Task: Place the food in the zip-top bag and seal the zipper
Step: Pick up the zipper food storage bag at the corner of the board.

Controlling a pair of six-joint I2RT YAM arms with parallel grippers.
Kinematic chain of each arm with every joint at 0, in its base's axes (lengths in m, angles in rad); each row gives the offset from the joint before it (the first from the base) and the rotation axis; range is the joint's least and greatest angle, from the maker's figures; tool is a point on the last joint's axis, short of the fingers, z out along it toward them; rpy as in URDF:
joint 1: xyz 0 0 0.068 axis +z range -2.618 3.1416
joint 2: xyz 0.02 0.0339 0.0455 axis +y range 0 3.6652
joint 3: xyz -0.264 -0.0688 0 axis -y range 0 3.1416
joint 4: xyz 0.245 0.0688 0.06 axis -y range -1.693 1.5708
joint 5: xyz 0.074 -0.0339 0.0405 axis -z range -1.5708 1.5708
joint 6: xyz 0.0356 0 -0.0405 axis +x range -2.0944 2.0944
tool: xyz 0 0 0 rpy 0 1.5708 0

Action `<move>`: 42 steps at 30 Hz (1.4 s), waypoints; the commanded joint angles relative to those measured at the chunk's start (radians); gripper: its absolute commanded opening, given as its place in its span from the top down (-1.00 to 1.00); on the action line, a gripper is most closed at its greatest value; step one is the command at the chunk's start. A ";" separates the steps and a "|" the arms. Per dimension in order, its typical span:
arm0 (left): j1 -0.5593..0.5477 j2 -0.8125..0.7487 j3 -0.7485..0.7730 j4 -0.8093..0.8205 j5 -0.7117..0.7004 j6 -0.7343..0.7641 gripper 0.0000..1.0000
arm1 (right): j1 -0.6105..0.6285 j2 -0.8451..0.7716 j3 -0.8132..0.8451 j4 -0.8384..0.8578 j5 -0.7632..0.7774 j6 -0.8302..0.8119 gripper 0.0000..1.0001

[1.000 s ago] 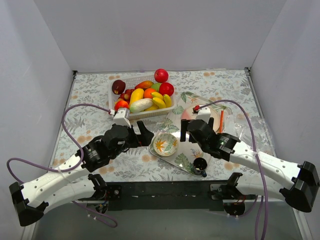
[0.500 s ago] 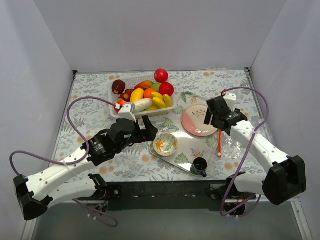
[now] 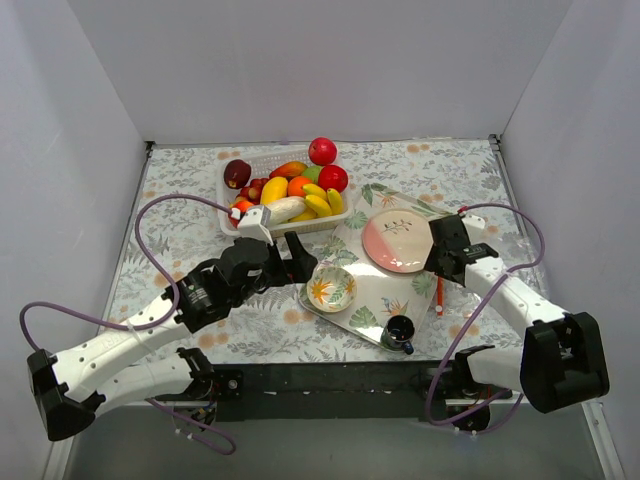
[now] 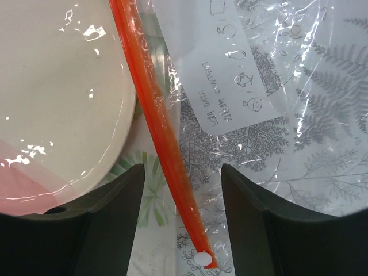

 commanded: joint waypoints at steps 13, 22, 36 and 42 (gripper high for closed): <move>0.001 -0.029 -0.020 -0.013 -0.007 -0.023 -0.96 | -0.068 0.013 -0.037 0.171 -0.088 -0.043 -0.12; 0.001 -0.023 -0.017 -0.016 -0.015 -0.023 -0.96 | -0.081 0.033 -0.033 0.167 -0.079 -0.049 -0.09; 0.000 -0.015 -0.023 -0.013 -0.015 -0.030 -0.97 | -0.097 0.040 -0.036 0.186 -0.091 -0.076 0.45; 0.000 -0.013 -0.029 -0.011 -0.013 -0.033 -0.96 | -0.098 0.038 -0.026 0.178 -0.082 -0.084 0.84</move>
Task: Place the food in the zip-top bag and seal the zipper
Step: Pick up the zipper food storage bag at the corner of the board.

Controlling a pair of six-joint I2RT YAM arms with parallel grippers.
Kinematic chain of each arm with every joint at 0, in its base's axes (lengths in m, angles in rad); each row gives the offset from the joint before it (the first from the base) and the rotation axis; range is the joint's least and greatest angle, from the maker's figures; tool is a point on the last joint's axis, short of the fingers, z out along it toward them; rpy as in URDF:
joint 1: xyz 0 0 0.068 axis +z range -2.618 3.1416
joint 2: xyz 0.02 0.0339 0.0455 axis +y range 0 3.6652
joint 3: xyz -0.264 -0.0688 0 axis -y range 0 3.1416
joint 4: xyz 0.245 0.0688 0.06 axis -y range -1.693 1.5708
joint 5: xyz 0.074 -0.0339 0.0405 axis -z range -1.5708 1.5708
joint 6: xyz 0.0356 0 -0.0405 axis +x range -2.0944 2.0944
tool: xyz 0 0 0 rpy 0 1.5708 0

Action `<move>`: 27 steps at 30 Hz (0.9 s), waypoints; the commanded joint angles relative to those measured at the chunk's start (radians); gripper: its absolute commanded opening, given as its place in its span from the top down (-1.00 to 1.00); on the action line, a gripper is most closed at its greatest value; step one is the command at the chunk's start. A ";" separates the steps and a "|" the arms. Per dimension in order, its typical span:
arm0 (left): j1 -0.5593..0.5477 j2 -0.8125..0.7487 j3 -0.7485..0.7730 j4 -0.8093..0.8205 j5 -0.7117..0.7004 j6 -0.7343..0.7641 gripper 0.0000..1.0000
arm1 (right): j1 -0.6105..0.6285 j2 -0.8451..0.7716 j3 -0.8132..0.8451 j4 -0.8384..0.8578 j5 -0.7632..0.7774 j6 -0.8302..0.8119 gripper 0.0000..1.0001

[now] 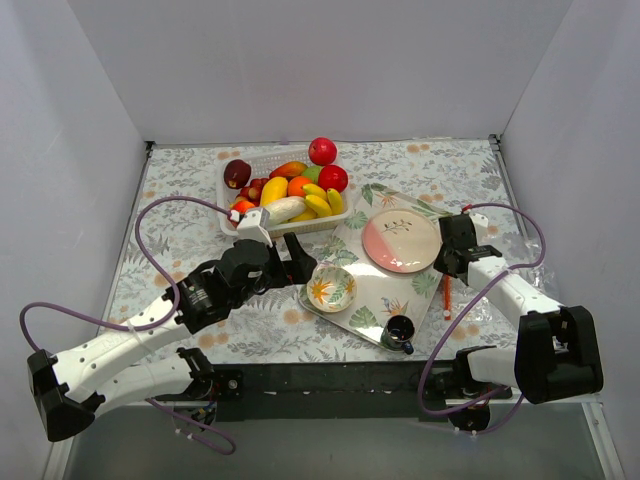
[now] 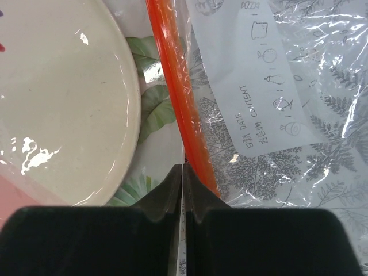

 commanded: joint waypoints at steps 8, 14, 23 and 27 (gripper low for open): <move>0.000 -0.015 -0.028 0.006 -0.001 -0.006 -0.96 | -0.016 -0.007 0.037 -0.028 0.056 0.000 -0.05; 0.000 -0.018 -0.041 0.012 0.001 0.000 -0.96 | -0.048 -0.010 0.057 -0.041 0.041 0.005 -0.38; 0.001 -0.031 -0.050 0.012 0.006 0.009 -0.96 | -0.166 0.070 0.017 0.106 -0.106 -0.032 -0.72; 0.000 -0.044 -0.056 0.008 0.003 0.009 -0.96 | -0.232 0.069 -0.055 0.227 -0.250 -0.040 -0.72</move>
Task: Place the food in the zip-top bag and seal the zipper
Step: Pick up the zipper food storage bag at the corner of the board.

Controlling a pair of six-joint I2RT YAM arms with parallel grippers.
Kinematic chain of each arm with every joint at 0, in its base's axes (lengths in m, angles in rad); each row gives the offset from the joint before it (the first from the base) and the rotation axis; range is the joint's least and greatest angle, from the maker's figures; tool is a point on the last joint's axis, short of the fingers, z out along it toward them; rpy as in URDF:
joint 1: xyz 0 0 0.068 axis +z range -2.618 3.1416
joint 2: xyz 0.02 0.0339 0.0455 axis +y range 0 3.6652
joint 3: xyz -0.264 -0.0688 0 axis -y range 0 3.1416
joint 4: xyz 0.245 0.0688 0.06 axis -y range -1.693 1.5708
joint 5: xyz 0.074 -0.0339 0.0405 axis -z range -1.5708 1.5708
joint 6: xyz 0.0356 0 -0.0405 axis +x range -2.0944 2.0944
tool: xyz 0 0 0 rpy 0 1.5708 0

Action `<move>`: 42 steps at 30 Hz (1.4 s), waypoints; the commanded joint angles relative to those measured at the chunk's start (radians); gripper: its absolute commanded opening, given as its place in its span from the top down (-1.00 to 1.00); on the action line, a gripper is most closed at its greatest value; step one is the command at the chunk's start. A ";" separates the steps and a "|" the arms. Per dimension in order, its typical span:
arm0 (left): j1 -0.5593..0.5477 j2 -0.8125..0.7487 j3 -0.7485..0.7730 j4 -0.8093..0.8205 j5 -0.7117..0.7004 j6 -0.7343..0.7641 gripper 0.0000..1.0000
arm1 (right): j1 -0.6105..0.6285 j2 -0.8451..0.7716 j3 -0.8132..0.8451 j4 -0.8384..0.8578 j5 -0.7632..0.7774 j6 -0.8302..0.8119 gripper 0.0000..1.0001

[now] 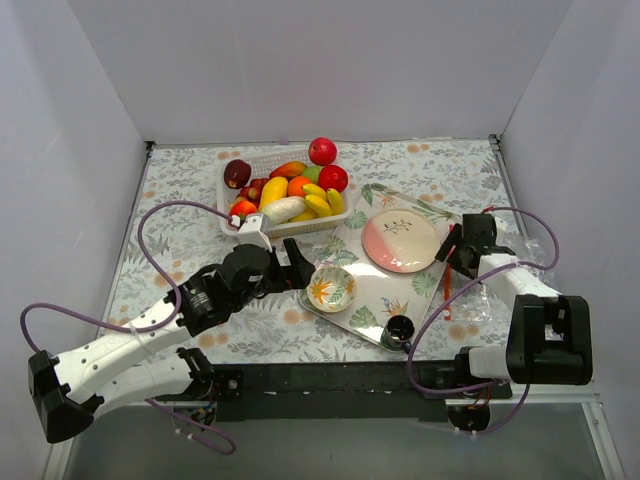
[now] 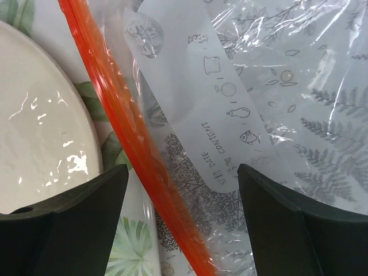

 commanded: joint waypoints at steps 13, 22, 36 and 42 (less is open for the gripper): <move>0.000 -0.025 -0.005 0.008 0.011 0.002 -0.96 | -0.100 -0.105 -0.140 0.254 -0.214 0.022 0.31; 0.000 -0.007 0.000 0.010 0.016 0.002 -0.96 | -0.127 -0.159 -0.118 0.170 -0.191 0.009 0.64; 0.003 -0.021 0.012 0.023 0.019 -0.034 -0.96 | -0.087 -0.372 0.246 -0.281 -0.245 -0.068 0.97; 0.004 -0.051 0.029 0.017 0.005 -0.044 -0.83 | 0.112 -0.410 0.426 -0.324 -0.426 -0.004 0.97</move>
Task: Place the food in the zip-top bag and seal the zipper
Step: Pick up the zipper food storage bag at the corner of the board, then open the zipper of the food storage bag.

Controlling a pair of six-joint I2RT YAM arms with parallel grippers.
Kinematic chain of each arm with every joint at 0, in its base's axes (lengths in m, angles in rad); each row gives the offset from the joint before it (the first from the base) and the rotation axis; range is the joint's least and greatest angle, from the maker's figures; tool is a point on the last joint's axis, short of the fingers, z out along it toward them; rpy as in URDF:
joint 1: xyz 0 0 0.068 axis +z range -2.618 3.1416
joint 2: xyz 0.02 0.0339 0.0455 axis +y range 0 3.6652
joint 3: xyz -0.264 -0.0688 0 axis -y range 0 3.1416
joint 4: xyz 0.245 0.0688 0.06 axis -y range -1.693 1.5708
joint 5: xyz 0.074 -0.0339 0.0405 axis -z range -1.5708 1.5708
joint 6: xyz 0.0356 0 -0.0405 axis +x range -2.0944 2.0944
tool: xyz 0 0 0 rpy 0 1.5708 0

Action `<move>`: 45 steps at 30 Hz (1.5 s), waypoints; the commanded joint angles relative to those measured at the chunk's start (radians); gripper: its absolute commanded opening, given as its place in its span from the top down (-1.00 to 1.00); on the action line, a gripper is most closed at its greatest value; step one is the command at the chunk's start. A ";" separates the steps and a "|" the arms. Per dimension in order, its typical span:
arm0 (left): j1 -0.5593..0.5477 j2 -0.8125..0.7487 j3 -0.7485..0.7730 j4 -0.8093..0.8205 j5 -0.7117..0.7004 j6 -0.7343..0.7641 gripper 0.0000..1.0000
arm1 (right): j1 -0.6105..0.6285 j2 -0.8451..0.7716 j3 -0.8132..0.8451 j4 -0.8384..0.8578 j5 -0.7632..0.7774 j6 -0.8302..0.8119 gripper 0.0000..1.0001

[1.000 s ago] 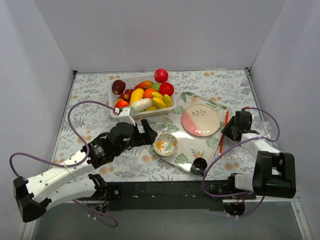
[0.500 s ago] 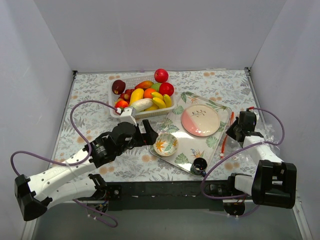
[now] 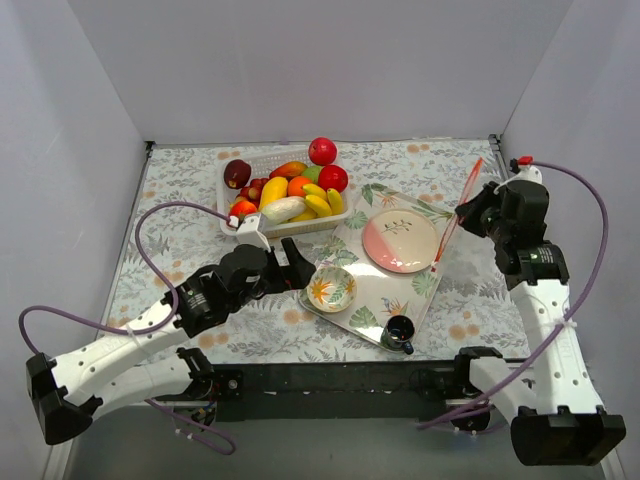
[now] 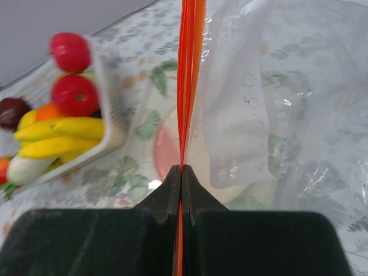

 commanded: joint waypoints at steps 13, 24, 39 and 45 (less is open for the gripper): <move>0.003 -0.143 0.054 0.168 0.216 0.099 -0.71 | 0.633 0.229 0.411 -0.020 -0.129 0.101 0.97; 0.003 -0.058 0.129 0.111 0.062 0.017 -0.37 | 0.920 0.488 0.535 0.043 0.118 0.219 0.97; 0.004 -0.131 0.117 0.017 -0.123 -0.030 0.02 | 0.972 0.578 0.641 0.024 0.158 0.233 0.97; 0.003 -0.095 0.114 0.019 -0.129 -0.038 0.12 | 0.992 0.605 0.685 0.003 0.173 0.232 0.97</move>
